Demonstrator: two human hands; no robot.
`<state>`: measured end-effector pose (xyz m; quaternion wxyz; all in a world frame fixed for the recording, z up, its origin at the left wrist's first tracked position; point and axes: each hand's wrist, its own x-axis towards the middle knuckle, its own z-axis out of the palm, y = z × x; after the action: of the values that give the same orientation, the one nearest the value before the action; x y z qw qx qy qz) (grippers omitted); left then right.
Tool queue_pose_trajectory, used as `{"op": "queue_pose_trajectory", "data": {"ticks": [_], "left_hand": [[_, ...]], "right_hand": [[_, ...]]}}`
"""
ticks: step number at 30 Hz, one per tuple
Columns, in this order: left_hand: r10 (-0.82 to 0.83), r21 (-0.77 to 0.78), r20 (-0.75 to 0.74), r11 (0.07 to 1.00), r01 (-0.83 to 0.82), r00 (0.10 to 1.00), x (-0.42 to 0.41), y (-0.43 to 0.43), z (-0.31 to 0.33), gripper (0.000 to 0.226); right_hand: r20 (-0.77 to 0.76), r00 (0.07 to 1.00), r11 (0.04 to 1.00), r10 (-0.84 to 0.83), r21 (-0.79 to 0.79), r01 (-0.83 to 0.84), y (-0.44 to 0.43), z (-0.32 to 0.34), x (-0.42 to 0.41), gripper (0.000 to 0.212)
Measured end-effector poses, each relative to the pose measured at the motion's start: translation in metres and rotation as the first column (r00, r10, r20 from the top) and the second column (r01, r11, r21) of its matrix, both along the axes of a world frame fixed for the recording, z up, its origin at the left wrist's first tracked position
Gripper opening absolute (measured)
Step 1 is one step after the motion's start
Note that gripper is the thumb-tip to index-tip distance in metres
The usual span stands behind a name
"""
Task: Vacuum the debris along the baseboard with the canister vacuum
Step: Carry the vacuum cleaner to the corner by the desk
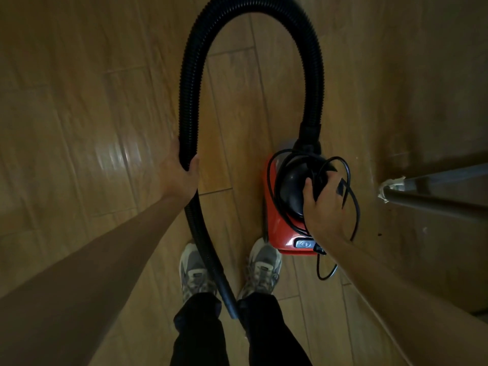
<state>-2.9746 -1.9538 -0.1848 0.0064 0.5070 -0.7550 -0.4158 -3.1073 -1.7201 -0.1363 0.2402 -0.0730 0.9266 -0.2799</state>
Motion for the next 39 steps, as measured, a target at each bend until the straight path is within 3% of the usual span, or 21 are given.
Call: {"op": "queue_pose_trajectory", "data": {"ticks": [13, 21, 29, 34, 37, 39], "left_hand": [[0.012, 0.179, -0.003, 0.984, -0.012, 1.0, 0.009, 0.014, -0.038, 0.059], [0.053, 0.279, 0.111, 0.957, -0.082, 0.992, 0.018, 0.014, -0.029, 0.059], [-0.003, 0.256, 0.229, 0.965, -0.058, 0.973, 0.023, -0.005, 0.021, 0.073], [-0.098, 0.285, 0.218, 0.958, 0.033, 0.971, 0.003, -0.027, 0.079, 0.078], [-0.2, 0.305, 0.166, 0.942, 0.142, 0.966, -0.016, -0.044, 0.125, 0.072], [-0.258, 0.299, 0.157, 0.932, 0.203, 0.953, -0.028, -0.056, 0.158, 0.08]], "right_hand": [[-0.032, 0.999, 0.99, -0.014, 0.136, 0.019, 0.017, -0.019, -0.003, 0.039], [0.012, 1.0, 0.99, -0.025, 0.143, 0.023, 0.017, -0.01, -0.002, 0.038], [0.141, 0.974, 0.911, 0.177, 0.35, -0.216, 0.009, 0.028, -0.009, 0.066], [0.132, 0.91, 0.826, 0.393, 0.384, -0.412, -0.004, 0.078, -0.026, 0.054], [0.112, 0.903, 0.824, 0.415, 0.374, -0.425, -0.019, 0.12, -0.041, 0.046], [0.091, 0.903, 0.826, 0.419, 0.375, -0.421, -0.031, 0.154, -0.053, 0.048]]}}
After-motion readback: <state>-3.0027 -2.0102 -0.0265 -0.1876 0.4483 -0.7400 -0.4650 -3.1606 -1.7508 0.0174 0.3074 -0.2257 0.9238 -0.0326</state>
